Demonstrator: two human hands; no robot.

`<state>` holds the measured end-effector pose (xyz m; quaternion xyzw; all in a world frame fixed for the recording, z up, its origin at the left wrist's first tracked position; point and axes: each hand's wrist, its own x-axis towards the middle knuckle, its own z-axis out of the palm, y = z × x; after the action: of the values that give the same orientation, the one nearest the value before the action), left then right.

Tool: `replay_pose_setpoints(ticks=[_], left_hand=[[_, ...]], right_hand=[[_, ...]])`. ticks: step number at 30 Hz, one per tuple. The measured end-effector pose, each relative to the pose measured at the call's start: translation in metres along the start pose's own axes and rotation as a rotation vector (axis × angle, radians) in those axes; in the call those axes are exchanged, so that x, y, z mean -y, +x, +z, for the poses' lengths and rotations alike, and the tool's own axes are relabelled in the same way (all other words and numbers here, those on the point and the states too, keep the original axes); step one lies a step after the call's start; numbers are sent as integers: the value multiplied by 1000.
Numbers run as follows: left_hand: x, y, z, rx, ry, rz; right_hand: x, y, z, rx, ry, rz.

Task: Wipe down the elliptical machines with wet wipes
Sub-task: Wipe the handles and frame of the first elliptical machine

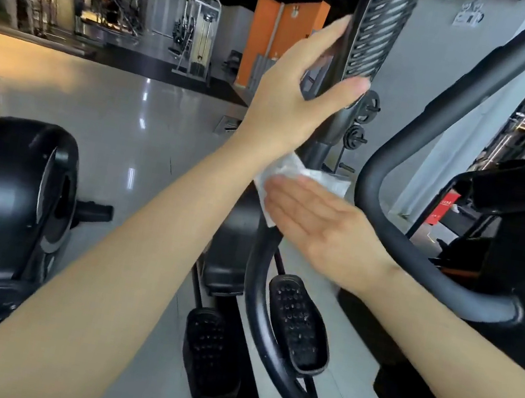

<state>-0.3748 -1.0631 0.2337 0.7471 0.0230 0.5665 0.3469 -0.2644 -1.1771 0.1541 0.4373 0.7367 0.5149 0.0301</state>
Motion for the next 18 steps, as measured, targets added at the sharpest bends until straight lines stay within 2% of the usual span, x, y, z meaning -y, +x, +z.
replay_pose_setpoints(ticks=[5, 7, 10, 12, 18], left_hand=[[-1, -2, -3, -30, 42, 52], [-1, -3, -4, -35, 63, 72], [-2, -5, -3, -39, 47, 27], [-3, -6, -3, -40, 35, -10], [-8, -6, -7, -19, -2, -125]], right_hand=[[0, -5, 5, -89, 55, 101], [21, -20, 19, -60, 93, 97], [52, -43, 38, 41, 89, 11], [56, -44, 41, 50, 99, 26], [0, 1, 12, -253, 135, 333]])
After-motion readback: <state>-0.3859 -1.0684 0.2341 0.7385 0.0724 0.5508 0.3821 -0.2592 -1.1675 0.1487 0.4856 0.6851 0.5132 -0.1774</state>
